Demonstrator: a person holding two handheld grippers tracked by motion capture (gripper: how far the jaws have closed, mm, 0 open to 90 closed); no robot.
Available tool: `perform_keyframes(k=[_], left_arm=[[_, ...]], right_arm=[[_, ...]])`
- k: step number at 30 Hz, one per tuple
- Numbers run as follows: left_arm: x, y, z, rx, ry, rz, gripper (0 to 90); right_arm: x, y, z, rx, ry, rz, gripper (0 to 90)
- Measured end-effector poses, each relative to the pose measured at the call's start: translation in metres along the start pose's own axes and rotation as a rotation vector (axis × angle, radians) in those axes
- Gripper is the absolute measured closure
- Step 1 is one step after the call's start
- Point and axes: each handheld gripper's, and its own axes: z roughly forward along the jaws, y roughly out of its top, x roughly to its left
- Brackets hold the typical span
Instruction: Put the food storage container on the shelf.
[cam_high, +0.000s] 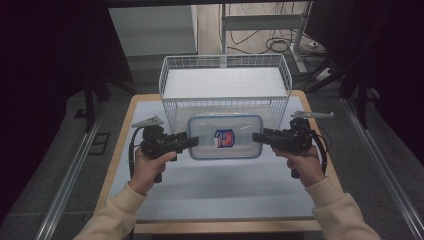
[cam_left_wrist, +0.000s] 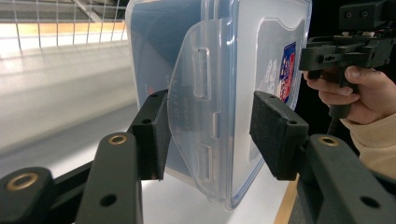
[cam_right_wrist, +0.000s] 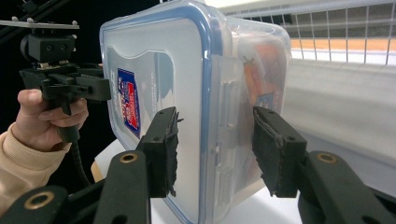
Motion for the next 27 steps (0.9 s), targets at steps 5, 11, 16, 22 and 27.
perform_keyframes(k=[5, 11, 16, 22, 27], left_arm=[[0.001, 0.016, -0.001, -0.007, -0.001, 0.009, 49.1], [0.007, 0.038, 0.000, -0.008, -0.012, 0.002, 49.3], [0.012, 0.060, 0.002, -0.010, -0.018, 0.003, 49.3], [0.018, 0.079, 0.004, -0.010, -0.020, 0.006, 49.3], [0.024, 0.088, 0.007, -0.006, -0.022, -0.010, 49.3]], right_arm=[[-0.001, 0.016, 0.000, -0.013, -0.002, -0.012, 52.4], [-0.002, 0.039, 0.001, -0.012, -0.009, -0.013, 52.4], [-0.004, 0.061, 0.002, -0.013, -0.021, -0.016, 52.3], [-0.007, 0.079, 0.004, -0.021, -0.030, -0.016, 52.2], [-0.011, 0.089, 0.007, -0.016, -0.033, -0.001, 52.1]])
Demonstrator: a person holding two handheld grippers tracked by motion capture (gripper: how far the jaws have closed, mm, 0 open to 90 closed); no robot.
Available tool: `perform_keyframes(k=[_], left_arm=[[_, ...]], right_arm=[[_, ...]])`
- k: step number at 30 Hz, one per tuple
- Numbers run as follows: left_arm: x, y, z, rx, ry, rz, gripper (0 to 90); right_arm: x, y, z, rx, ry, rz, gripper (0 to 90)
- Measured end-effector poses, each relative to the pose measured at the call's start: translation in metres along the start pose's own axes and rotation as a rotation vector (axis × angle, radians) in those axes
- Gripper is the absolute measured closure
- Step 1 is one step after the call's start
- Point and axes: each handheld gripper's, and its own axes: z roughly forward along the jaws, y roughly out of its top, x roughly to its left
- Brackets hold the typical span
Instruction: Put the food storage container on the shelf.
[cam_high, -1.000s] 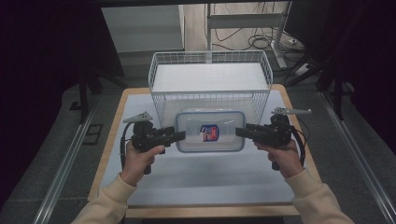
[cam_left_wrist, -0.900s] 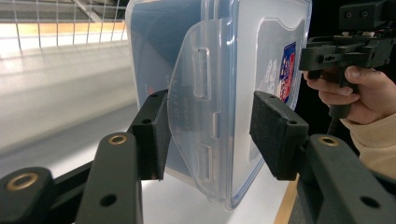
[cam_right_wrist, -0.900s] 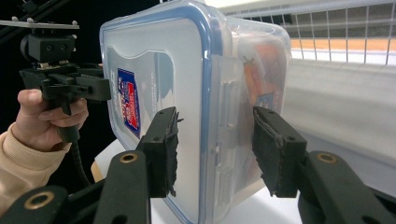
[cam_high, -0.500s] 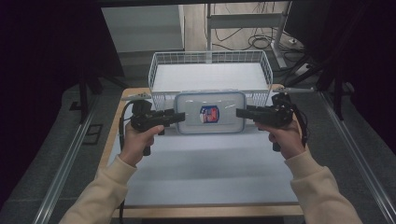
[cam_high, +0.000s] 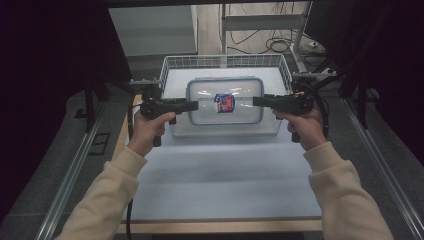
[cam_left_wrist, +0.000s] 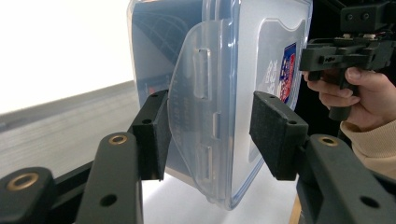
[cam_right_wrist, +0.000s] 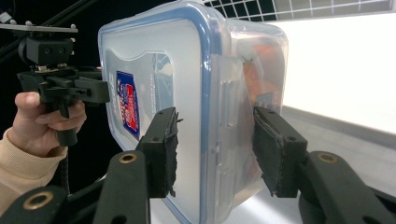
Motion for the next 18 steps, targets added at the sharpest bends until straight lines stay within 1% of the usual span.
perform_keyframes(k=[5, 9, 13, 18], left_arm=[[0.006, 0.018, 0.003, 0.011, 0.005, -0.007, 49.2], [0.012, 0.033, 0.005, 0.014, 0.009, -0.010, 49.1], [0.020, 0.046, 0.008, 0.023, 0.009, -0.014, 49.1], [0.028, 0.057, 0.013, 0.026, 0.017, -0.034, 49.0]], right_arm=[[-0.006, 0.013, 0.005, -0.003, -0.002, 0.013, 52.0], [-0.012, 0.026, 0.009, -0.003, 0.000, 0.033, 51.9], [-0.016, 0.037, 0.014, -0.005, -0.002, 0.044, 51.9], [-0.025, 0.046, 0.021, -0.009, -0.004, 0.059, 51.8]])
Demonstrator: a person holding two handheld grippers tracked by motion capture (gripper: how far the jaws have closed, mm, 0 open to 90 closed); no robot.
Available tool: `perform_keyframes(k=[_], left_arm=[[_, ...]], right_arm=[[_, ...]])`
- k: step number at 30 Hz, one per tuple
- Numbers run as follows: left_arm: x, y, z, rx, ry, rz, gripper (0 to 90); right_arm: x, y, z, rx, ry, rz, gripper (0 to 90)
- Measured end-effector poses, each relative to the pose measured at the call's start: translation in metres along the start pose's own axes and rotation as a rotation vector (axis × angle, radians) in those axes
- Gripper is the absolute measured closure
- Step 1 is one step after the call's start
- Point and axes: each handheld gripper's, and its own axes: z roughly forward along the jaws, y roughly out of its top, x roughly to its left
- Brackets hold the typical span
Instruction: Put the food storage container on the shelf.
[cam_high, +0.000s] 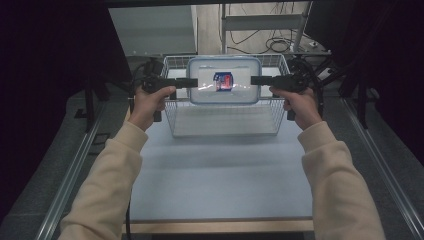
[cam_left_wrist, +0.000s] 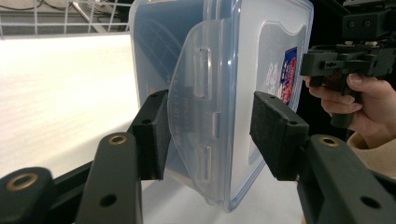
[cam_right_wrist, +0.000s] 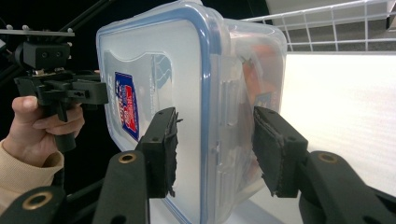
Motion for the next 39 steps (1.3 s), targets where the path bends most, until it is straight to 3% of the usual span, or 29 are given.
perform_keyframes(k=[4, 15, 39], left_arm=[[0.006, 0.007, 0.006, 0.011, 0.010, -0.014, 48.9], [0.022, 0.009, 0.016, 0.010, 0.003, -0.048, 48.8], [0.031, 0.022, 0.028, 0.025, -0.002, -0.078, 48.6]], right_arm=[[-0.009, 0.006, 0.006, -0.002, 0.000, 0.028, 51.7], [-0.017, 0.016, 0.014, 0.014, -0.032, 0.039, 51.6], [-0.030, 0.022, 0.018, -0.006, -0.054, 0.089, 51.1]])
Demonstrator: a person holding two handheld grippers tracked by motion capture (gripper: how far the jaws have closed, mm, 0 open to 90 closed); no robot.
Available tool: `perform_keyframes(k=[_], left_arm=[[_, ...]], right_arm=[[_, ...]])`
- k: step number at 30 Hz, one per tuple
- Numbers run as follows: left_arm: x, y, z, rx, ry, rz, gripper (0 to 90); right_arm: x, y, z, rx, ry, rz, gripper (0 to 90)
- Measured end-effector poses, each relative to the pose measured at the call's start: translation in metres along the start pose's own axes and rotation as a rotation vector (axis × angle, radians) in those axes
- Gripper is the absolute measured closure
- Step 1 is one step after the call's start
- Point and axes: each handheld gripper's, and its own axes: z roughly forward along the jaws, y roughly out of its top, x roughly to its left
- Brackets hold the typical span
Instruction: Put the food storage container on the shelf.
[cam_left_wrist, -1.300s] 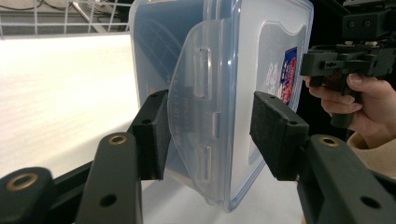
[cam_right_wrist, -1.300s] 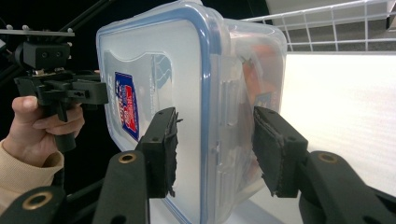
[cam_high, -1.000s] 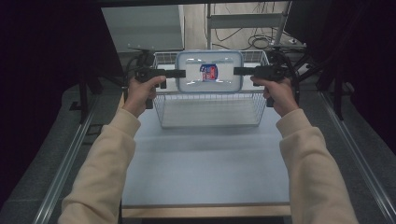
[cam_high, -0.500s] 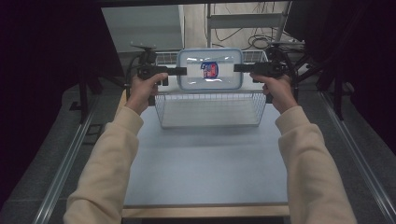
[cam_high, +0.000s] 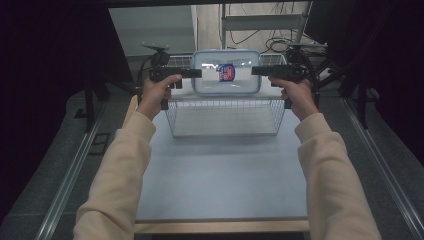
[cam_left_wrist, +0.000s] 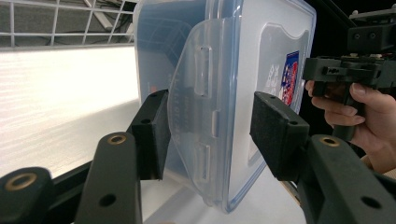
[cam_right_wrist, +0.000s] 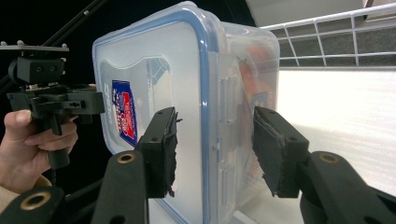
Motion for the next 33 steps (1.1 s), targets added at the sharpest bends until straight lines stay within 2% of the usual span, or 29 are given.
perform_keyframes(k=[14, 24, 29, 30, 32, 33], left_arm=[[0.003, 0.003, 0.002, -0.005, 0.005, -0.011, 47.9], [0.006, 0.006, 0.004, -0.014, 0.020, -0.038, 47.1], [0.007, 0.008, 0.007, -0.010, 0.042, -0.048, 44.9], [0.008, 0.008, 0.009, -0.006, 0.050, -0.045, 42.5], [0.011, 0.008, 0.011, -0.010, 0.053, -0.065, 38.2], [0.012, 0.009, 0.010, -0.021, 0.080, -0.065, 38.9]], right_arm=[[0.000, 0.002, 0.002, 0.001, -0.015, 0.008, 50.7], [0.001, 0.003, 0.004, -0.002, -0.033, 0.021, 49.6], [0.001, 0.004, 0.008, 0.006, -0.072, -0.001, 48.7], [0.002, 0.003, 0.010, 0.018, -0.075, 0.006, 47.4], [0.003, 0.002, 0.014, 0.035, -0.105, -0.003, 45.6], [0.002, 0.000, 0.016, 0.038, -0.113, 0.000, 43.4]])
